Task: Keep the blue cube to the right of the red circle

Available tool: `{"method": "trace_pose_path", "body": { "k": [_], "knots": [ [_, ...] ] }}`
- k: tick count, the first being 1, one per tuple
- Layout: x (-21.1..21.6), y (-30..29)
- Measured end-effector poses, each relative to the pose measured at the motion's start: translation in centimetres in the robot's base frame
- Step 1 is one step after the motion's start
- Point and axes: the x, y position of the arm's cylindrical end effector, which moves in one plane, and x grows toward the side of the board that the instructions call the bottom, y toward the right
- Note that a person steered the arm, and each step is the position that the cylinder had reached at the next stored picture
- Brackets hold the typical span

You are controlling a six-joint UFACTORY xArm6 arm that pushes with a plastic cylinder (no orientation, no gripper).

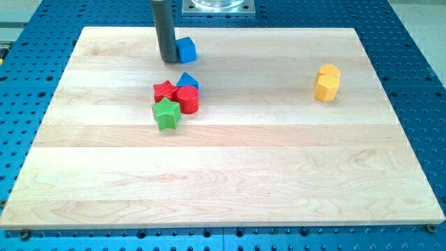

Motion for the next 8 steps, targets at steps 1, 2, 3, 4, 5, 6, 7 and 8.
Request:
{"method": "trace_pose_path", "body": {
  "k": [1,2,3,4,5,6,7,8],
  "knots": [
    [-2.7,4.1],
    [-5.6,8.6],
    [-2.2,10.4],
    [3.6,10.8],
    [2.6,15.0],
    [6.8,13.9],
    [7.7,14.0],
    [9.3,14.9]
  ]
}}
